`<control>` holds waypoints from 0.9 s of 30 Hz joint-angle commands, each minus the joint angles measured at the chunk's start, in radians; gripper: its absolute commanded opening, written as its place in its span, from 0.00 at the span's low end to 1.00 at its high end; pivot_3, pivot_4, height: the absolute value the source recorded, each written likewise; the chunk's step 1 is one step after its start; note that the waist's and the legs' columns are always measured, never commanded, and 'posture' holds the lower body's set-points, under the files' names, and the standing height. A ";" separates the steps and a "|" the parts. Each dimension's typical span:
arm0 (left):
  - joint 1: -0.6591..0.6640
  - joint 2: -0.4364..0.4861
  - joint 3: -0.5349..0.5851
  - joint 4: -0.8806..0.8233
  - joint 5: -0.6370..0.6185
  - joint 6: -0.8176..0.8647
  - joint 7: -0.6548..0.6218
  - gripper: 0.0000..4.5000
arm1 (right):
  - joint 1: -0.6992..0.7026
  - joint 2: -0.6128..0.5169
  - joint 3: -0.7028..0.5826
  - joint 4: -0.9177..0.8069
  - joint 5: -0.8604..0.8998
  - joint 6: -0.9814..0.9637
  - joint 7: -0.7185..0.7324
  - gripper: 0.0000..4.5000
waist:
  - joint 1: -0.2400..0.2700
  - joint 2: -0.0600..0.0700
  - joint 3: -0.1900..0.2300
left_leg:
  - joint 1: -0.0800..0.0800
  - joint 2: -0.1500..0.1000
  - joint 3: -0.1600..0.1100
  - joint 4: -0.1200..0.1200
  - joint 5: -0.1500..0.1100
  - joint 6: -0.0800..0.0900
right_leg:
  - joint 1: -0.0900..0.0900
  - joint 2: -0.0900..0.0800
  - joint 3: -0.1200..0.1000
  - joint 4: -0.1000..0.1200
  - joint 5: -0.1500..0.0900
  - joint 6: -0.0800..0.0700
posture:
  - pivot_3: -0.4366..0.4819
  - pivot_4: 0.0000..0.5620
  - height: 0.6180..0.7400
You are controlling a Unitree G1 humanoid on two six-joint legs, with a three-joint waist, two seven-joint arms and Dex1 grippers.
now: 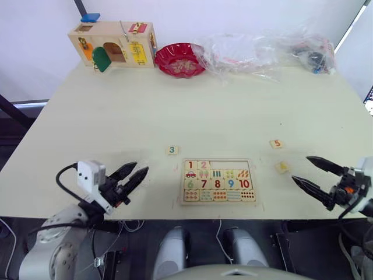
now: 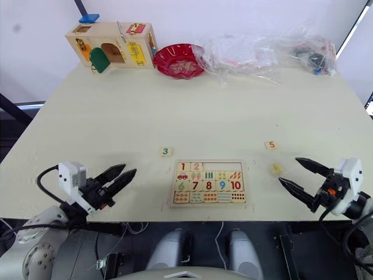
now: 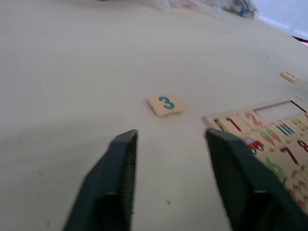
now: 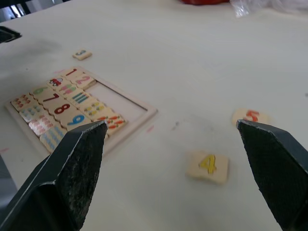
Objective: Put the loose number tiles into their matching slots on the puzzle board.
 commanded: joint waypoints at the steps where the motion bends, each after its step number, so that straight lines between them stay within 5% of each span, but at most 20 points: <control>1: 0.054 0.022 0.042 -0.007 -0.025 -0.063 -0.050 0.99 | 0.042 -0.004 -0.068 -0.003 0.022 -0.015 0.041 1.00 | 0.000 0.000 0.000 | 0.000 0.000 0.000 -0.001 0.000 -0.001 | -0.001 -0.001 0.000 -0.001 -0.001 0.001 | 0.48 0.27 1.00; 16: 0.093 0.136 0.027 0.077 -0.009 -0.147 -0.155 0.99 | 0.129 0.019 -0.103 0.026 0.001 -0.104 0.131 1.00 | 0.000 0.000 0.000 | -0.001 0.003 0.001 -0.005 -0.003 -0.005 | -0.003 -0.005 -0.001 -0.007 -0.001 0.001 | 0.48 0.27 1.00; 20: 0.007 0.271 -0.002 0.078 -0.042 -0.094 -0.242 0.99 | 0.139 -0.001 -0.077 -0.060 0.060 -0.053 0.186 1.00 | 0.002 0.001 0.000 | -0.001 0.003 0.001 -0.006 -0.003 -0.005 | -0.004 -0.006 -0.002 -0.007 -0.001 0.000 | 0.48 0.27 1.00; 27: -0.333 0.504 -0.148 0.278 -0.045 -0.046 -0.479 0.99 | 0.125 -0.059 -0.065 -0.235 0.145 0.037 0.187 1.00 | 0.003 0.002 0.000 | -0.001 0.004 0.003 -0.006 -0.003 -0.005 | -0.004 -0.008 -0.014 -0.007 0.001 -0.002 | 0.48 0.27 1.00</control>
